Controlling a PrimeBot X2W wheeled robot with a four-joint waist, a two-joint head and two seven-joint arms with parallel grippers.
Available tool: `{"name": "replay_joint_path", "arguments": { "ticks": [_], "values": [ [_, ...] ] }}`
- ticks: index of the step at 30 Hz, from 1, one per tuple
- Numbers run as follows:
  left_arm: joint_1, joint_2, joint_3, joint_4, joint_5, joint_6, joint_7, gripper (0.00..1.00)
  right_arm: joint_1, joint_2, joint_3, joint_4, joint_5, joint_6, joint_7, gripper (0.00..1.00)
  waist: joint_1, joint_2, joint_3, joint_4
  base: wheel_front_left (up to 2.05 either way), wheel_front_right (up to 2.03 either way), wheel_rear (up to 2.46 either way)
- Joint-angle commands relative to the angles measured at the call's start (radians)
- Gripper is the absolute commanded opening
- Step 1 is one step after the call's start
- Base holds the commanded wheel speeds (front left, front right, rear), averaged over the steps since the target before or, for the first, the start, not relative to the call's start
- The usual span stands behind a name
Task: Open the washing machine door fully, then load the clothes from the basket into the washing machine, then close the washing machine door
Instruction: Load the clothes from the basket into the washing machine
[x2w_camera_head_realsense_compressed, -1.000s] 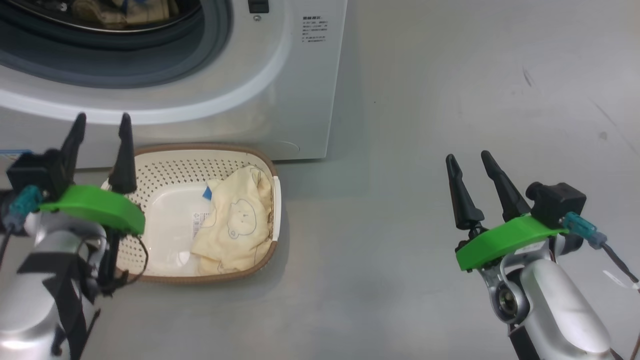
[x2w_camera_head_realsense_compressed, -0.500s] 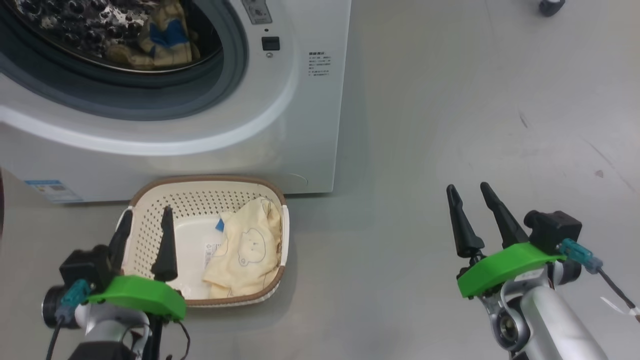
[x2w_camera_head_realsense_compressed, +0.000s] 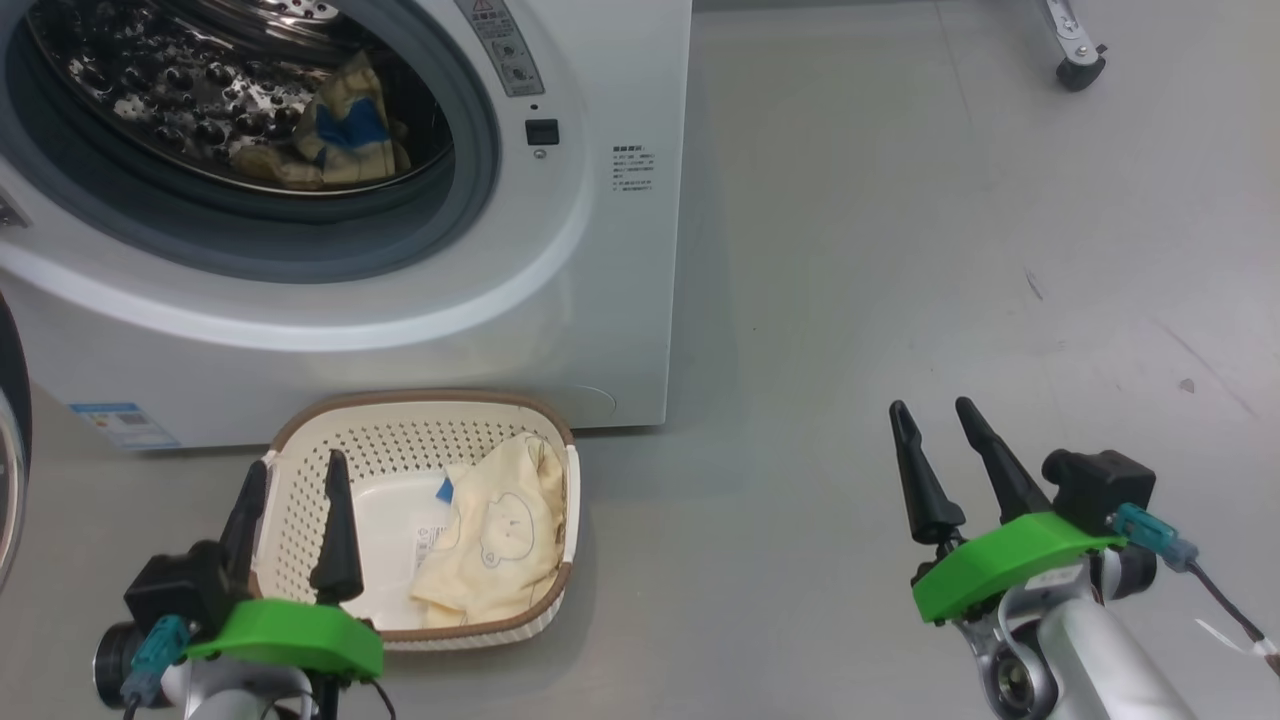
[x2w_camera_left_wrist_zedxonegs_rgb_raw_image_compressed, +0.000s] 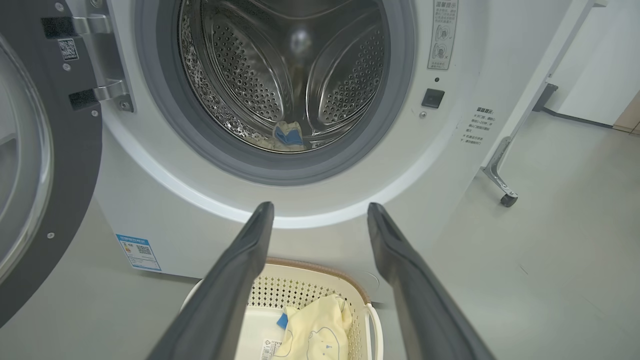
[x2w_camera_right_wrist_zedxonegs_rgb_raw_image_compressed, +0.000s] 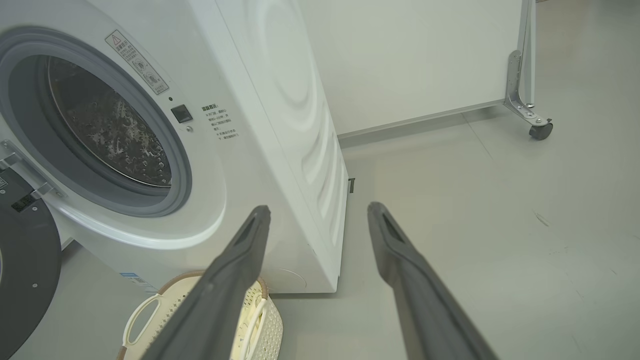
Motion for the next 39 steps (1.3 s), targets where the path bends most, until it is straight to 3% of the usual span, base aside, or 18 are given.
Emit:
{"name": "replay_joint_path", "arguments": {
  "ticks": [1, 19, 39],
  "values": [
    [-0.016, 0.009, 0.053, -0.037, 0.013, -0.006, -0.007, 1.00, -0.011, 0.000, 0.021, -0.029, 0.005, 0.000, -0.009, 1.00, 0.0001, -0.0001, -0.002, 0.000, 0.00, 0.00, 0.00],
    [0.008, -0.062, 0.139, -0.007, 0.082, -0.072, -0.007, 1.00, 0.000, 0.000, 0.023, -0.022, 0.005, 0.000, -0.009, 1.00, 0.0001, -0.0001, -0.020, 0.000, 0.00, 0.00, 0.00],
    [-0.005, -0.097, 0.193, 0.031, 0.125, -0.120, -0.007, 1.00, -0.006, 0.000, 0.027, -0.029, 0.000, 0.000, -0.003, 1.00, 0.0001, -0.0001, 0.011, -0.025, 0.00, 0.00, 0.00]
  ]
}}
